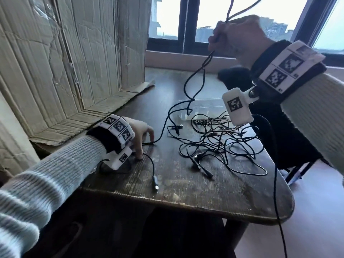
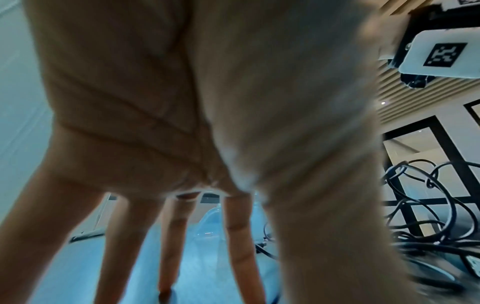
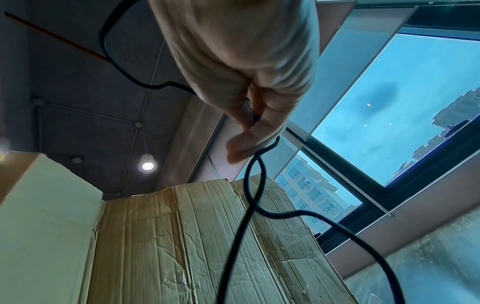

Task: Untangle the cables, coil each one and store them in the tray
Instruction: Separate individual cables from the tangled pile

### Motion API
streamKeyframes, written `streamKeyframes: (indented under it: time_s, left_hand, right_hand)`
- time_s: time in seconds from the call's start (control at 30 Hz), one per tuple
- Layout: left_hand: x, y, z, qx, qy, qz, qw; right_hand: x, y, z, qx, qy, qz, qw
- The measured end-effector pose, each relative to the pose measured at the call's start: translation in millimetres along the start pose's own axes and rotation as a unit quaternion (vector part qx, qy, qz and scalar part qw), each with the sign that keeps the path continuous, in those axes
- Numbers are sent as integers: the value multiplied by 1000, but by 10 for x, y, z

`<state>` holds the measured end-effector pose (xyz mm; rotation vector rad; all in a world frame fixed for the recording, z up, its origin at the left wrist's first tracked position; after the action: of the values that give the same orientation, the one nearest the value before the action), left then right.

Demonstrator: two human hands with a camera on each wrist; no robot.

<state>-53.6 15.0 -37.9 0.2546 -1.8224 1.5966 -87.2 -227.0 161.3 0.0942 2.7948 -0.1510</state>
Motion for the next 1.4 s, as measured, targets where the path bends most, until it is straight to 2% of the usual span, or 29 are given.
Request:
streamKeyframes:
  time_s: [0.27,0.33,0.4,0.47,0.53,0.57,0.63,0.7,0.73,0.83,0.93,1.0,1.03,1.07,1.1,1.17,1.2,1.23,1.27,1.3,1.37,1.4]
  left_hand:
    - [2,31,36,10,-50,2,999]
    - [35,8,49,34,-38,31,998]
    - [87,-75,47,111,-10,94,989]
    - [163,-188,31,252,20,158,954]
    - [287,-293,12,376,35,211,902]
    - [359,-342,2,422,35,236,875]
    - [501,-412,-7,506,50,284,813]
    - [634,-453,35,577,79,303,754]
    - [709,-453,83,589,92,300,745]
    - [911,-367,271,563,127,260,774]
    - [1052,-204,445,513,144,231,814]
    - [1013,-130,457,491,112,227,834]
    - [958,-109,440,488,94,239,835]
    - [900,-95,417,496,84,257,825]
    - [826,-77,380,523,84,274,803]
    - [703,-39,288,587,84,296,749]
    - [648,-15,220,597,72,308,737]
    - [605,13,159,592,50,315,740]
    - [567,49,86,567,13,319,760]
    - [554,86,14,518,-38,319,793]
    - [554,172,-121,403,-149,302,851]
    - [567,207,-167,368,-184,287,865]
  right_hand:
    - [100,-22,44,141,41,-41,988]
    - [135,-7,73,129,51,-55,989]
    - [196,22,125,110,65,-76,989]
    - [241,71,206,82,91,-96,988]
    - [268,168,306,82,111,-119,983]
    - [262,234,365,119,110,-140,977]
    - [273,410,483,223,99,-203,948]
    - [306,605,618,273,113,-256,920]
    - [342,707,682,280,123,-280,910]
    - [504,995,815,276,130,-348,887]
    - [648,1180,980,372,71,-426,822]
    - [730,1203,1128,408,79,-466,781]
    - [780,1190,1191,472,79,-492,727]
    - [816,1165,1234,519,70,-504,686]
    - [845,1133,1246,521,64,-509,682]
    - [859,1066,1175,437,79,-487,752]
    - [852,1003,1120,418,60,-465,778]
    - [847,898,1076,393,63,-433,808]
    - [840,797,1032,379,67,-413,826]
    - [851,678,972,368,62,-409,833]
    - [892,449,870,389,41,-389,834]
    - [910,331,860,395,46,-380,835]
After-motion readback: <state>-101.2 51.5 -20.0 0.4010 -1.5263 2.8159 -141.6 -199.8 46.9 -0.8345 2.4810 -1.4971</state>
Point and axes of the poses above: each hand's wrist, its own x-axis away from the middle knuckle, its own y-axis out of the palm, z = x × y, the point moved 2 cm from there along -x, towards the middle knuckle, and after that the axes turned 11 degrees about -z, right-handed, at the moved point
